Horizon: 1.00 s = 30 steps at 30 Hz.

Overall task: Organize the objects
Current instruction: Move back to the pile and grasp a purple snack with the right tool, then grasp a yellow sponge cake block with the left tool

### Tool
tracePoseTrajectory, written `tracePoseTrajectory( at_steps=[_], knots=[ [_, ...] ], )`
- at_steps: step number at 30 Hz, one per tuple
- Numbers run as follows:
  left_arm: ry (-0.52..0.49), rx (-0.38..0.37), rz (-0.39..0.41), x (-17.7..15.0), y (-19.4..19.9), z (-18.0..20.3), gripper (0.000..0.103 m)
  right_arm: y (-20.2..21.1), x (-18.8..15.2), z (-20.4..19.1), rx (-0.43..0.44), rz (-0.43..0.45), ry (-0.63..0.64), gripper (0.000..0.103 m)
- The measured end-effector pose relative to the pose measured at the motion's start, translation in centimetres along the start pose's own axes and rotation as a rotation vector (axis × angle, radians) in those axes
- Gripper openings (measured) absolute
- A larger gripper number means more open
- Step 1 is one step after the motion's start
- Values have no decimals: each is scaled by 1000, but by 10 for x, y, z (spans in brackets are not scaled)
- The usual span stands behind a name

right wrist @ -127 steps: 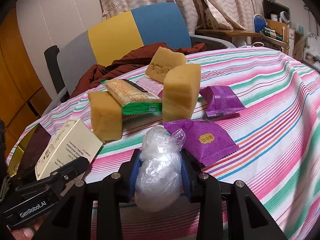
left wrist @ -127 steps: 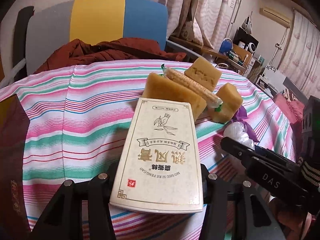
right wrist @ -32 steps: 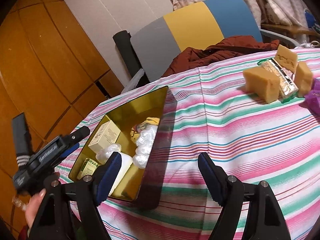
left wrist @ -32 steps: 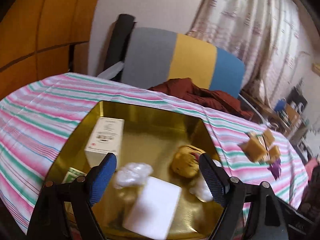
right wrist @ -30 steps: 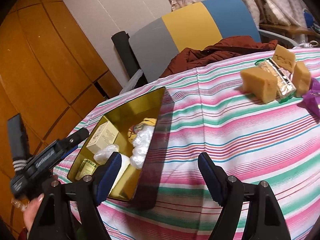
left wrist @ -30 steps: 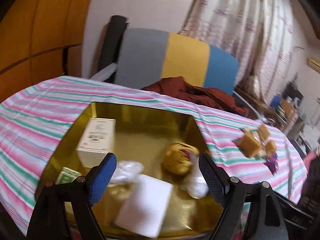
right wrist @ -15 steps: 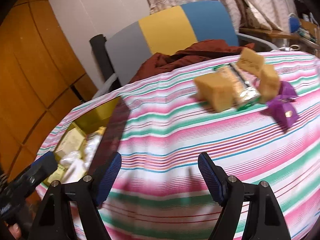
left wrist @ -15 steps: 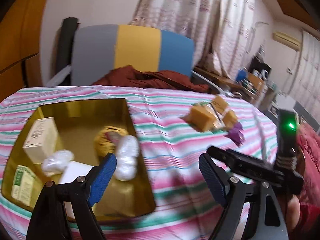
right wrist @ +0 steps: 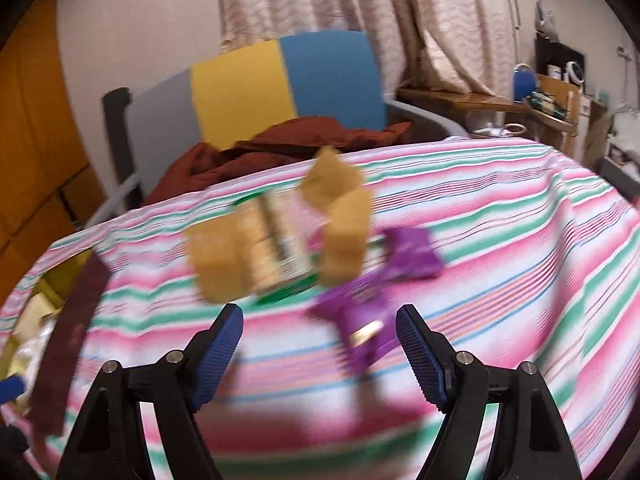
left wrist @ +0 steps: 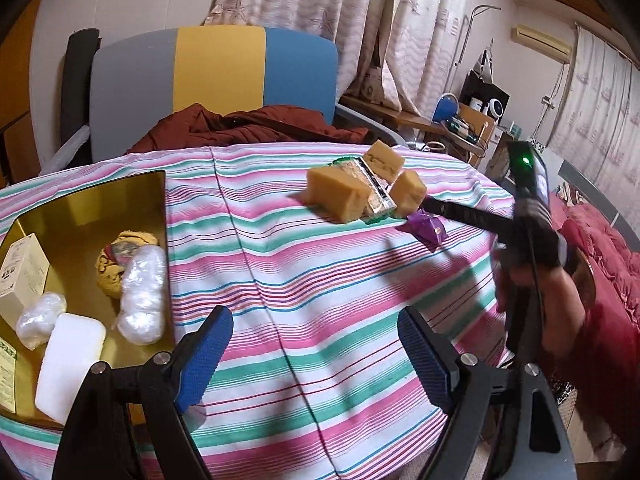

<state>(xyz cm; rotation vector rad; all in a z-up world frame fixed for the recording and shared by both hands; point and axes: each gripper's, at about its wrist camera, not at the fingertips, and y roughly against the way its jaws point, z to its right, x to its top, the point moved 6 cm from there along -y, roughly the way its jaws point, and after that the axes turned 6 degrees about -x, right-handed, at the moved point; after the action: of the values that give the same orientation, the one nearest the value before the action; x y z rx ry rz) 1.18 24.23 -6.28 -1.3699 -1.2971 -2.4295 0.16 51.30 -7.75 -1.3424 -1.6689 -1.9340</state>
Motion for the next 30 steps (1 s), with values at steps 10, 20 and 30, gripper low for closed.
tracePoseTrajectory(
  at_steps=[10,20,30],
  knots=[
    [9,-9,-29,3,-14,7,86,-50,3,15,45,-112,44,79],
    [63,-33,-96,16,-58,15,86,-59,-10,7,15,-122,66,44],
    [62,29,-125,64,-133,22,86,-52,-19,0,16,-88,75,44]
  ],
)
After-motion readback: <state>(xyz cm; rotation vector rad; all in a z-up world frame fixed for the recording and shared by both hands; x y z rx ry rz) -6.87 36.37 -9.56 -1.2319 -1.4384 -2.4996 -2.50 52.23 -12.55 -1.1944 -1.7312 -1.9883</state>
